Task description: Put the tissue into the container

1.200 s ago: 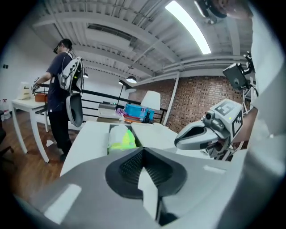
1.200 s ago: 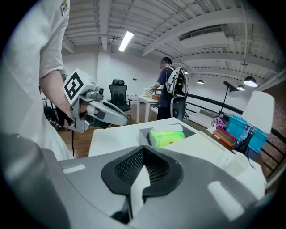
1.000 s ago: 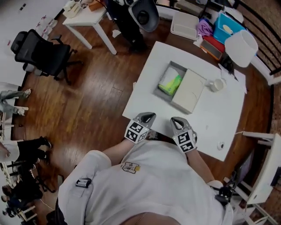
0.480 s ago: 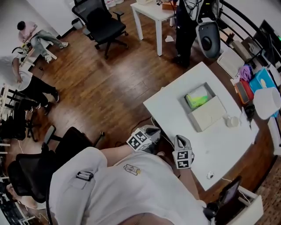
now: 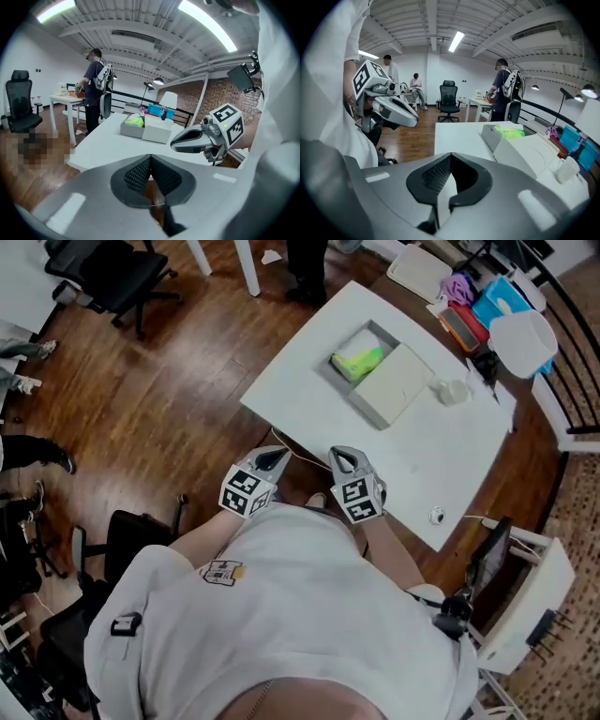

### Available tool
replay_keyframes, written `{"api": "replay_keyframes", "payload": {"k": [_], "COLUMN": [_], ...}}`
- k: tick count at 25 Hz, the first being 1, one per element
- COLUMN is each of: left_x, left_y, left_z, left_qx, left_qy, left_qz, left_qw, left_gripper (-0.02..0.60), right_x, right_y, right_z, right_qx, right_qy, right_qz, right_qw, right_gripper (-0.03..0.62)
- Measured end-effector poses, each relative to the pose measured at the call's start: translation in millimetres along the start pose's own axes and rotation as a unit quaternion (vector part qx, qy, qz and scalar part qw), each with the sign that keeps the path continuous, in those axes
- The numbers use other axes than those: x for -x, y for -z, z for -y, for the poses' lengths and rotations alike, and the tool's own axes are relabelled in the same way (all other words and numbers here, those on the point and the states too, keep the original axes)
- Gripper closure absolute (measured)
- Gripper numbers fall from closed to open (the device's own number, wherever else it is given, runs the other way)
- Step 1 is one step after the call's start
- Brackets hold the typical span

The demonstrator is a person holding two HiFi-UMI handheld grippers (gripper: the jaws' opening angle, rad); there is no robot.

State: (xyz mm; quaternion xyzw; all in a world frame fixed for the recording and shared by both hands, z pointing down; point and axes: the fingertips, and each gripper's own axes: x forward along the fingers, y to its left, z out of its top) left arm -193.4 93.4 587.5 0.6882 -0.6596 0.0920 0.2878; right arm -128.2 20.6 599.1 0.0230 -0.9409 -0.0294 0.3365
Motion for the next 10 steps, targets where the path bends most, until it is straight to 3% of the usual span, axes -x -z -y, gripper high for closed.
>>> {"api": "replay_keyframes", "payload": {"k": [5,10], "left_x": [-14,-22], "left_y": [-12,-25], "left_z": [-16,-44], "left_qx": [-0.022,-0.028], "left_qy": [0.043,0.055], "left_qz": [-0.006,0.002], "left_qw": [0.9988,0.9981], "left_gripper": [0.581,0.581], "right_x": [-8,-27], "right_y": [-9,-24], "right_z": [19,23], "right_qx": [-0.019,-0.022], "right_qy": [0.044,0.061], "right_qz": [-0.010,-0.013], "right_qw": [0.999,0.998], "right_gripper": [0.594,0.594]}}
